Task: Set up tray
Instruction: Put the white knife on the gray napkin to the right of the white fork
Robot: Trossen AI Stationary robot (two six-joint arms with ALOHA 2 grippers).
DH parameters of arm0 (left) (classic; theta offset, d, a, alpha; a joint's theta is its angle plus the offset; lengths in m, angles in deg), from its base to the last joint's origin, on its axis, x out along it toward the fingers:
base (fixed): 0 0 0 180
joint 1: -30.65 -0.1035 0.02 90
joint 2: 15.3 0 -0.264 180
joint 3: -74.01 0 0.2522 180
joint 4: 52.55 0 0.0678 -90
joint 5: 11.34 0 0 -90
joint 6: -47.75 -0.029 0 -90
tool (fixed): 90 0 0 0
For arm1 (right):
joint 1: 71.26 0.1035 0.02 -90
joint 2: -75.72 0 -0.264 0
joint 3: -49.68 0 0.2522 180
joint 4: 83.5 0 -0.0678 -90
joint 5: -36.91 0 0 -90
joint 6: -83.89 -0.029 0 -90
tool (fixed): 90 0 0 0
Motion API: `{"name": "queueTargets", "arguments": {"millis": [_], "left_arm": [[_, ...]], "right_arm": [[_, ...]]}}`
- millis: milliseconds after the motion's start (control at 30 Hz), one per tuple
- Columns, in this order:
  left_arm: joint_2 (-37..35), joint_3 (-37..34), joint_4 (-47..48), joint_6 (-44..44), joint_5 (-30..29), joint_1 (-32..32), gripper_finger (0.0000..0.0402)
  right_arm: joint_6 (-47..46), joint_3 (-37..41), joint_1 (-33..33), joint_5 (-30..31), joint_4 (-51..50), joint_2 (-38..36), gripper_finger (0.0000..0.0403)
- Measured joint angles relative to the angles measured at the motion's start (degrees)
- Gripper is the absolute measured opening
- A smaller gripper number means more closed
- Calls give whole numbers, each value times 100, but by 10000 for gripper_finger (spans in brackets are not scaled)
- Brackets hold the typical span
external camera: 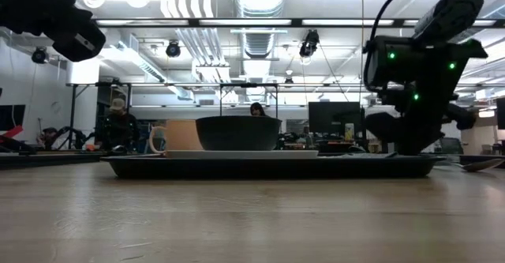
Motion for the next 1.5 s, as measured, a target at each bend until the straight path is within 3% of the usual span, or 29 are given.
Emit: {"name": "queueTargets", "arguments": {"millis": [167,300,667,933,1267,1500], "left_arm": [[0,0,2,1,84,0,76],[0,0,2,1,84,0,76],[0,0,1,1,84,1,76],[0,0,27,574,86,1,76],[-2,2,438,729,104,1,76],[0,2,540,922,232,0,76]], "right_arm": [[-25,-377,62,-2,-453,-485,14],[50,-818,171,-1,-449,-470,13],[-321,-2434,369,202,-493,1430,12],[-1573,-3280,332,367,-1081,2635,12],[-1671,-3732,332,43,-1196,3162,14],[-1697,-3710,334,57,-1408,3097,59]]}}
